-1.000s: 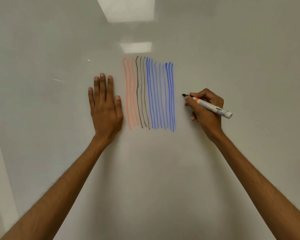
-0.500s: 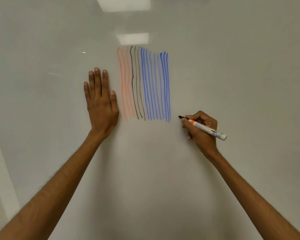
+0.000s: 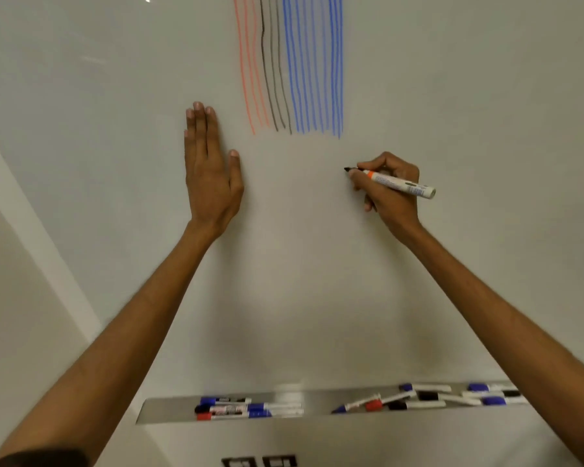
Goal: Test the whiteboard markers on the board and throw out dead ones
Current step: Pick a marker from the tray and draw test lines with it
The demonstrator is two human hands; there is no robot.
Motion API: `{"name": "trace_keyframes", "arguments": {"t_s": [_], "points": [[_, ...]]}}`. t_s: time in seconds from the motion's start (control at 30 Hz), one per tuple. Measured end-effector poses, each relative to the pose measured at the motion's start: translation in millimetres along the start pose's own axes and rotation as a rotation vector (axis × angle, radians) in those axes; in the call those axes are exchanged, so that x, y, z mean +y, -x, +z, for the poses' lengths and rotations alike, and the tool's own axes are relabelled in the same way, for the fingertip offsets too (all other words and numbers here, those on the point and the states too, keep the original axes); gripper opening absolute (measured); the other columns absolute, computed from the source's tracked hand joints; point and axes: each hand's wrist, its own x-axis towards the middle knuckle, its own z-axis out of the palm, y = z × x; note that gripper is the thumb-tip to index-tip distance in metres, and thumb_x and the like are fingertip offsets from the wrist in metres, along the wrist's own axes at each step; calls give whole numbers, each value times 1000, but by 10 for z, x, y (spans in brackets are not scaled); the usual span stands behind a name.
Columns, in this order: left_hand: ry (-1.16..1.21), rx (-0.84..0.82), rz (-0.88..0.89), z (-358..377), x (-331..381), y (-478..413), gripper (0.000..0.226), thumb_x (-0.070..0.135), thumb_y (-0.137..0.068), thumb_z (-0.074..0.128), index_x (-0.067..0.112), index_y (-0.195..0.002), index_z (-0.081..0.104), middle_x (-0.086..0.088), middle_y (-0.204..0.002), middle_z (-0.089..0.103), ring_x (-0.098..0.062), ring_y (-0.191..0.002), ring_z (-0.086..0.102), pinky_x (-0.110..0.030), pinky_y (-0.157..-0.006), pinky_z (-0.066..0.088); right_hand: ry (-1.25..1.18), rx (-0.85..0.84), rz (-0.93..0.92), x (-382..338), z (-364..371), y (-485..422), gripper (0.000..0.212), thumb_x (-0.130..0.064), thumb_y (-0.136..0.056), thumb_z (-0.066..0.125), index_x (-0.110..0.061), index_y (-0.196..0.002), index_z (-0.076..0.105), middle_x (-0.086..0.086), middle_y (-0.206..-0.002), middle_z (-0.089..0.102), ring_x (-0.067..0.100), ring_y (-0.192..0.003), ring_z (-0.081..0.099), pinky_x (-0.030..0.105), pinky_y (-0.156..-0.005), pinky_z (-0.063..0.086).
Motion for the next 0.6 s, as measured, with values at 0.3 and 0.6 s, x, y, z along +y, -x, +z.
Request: {"name": "trace_keyframes", "arguments": {"t_s": [0.3,0.6], "points": [[163,-207,-230,-17,247,1491,46,26,-97,54,5,-138,52,-14,-145,49,-28,-136,42,-41,-115,32,-58,-242,315,480,247,870,19,-22,-89,61,-7,-91,73,12,-80,74,23,-38,54,25,-36,34],[335,-626,-456,-155,423,2981,49,27,-97,62,25,-144,46,2,-145,48,-7,-137,36,-12,-111,25,-90,-364,647,1229,489,2110,13,-19,-87,55,-10,-96,50,13,-74,68,28,-42,53,25,-39,37]]}}
